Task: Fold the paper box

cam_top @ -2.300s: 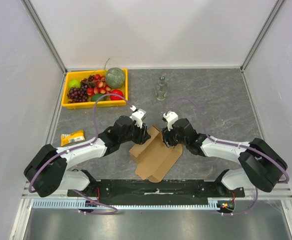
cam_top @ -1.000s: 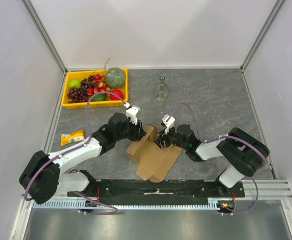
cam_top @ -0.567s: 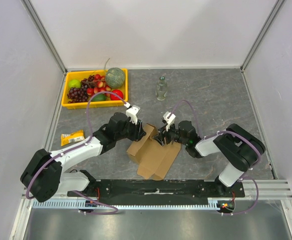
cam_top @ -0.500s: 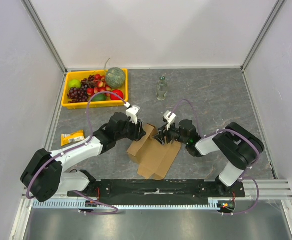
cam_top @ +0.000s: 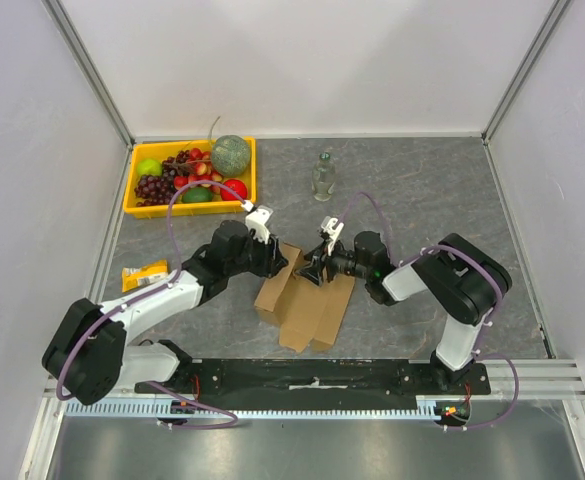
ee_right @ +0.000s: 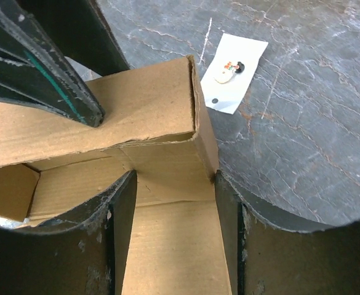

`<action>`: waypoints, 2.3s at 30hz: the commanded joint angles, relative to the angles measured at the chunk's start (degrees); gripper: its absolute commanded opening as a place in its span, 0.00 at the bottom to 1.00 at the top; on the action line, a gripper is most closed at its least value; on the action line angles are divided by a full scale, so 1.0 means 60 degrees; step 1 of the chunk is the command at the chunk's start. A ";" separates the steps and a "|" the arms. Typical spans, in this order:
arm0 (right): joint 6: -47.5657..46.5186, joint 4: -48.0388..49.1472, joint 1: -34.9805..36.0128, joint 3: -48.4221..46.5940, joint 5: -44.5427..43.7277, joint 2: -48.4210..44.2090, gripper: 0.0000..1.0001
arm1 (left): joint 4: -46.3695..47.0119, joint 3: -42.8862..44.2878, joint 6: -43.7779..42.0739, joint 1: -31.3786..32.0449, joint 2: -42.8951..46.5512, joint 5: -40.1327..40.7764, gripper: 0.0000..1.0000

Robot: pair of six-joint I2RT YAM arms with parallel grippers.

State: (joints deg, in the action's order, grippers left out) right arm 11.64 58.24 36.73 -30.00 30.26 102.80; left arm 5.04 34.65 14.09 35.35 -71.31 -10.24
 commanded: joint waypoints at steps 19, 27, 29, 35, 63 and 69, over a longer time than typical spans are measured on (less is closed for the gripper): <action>-0.0782 -0.0434 -0.0585 -0.2090 0.2837 0.1235 0.58 | 0.0918 -0.0004 0.0581 -0.1014 -0.0390 -0.1442 0.48; -0.0461 0.0063 -0.0585 -0.1930 0.2385 0.1352 0.52 | 0.1123 0.0054 0.0655 -0.1102 -0.0683 -0.1809 0.48; -0.0242 0.0355 -0.0585 -0.1798 0.2150 0.1396 0.51 | 0.1123 0.0069 0.0670 -0.1073 -0.0713 -0.1853 0.48; 0.0272 0.1060 -0.0585 -0.1534 0.1667 0.1411 0.47 | 0.1123 -0.0004 0.0640 -0.1088 -0.0728 -0.1868 0.48; 0.1004 0.4282 0.0411 -0.0347 -0.1527 0.2084 0.40 | 0.1123 0.0098 0.0655 -0.1088 -0.0977 -0.2219 0.47; 0.1063 0.4897 0.0631 -0.0157 -0.2068 0.2304 0.38 | 0.1123 0.0098 0.0670 -0.1102 -0.1021 -0.2263 0.47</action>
State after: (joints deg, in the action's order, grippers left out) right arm 18.44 73.73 39.35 -32.10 21.23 115.44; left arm 10.76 34.61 16.93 28.95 -76.66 -22.70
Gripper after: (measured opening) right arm 0.384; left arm 0.473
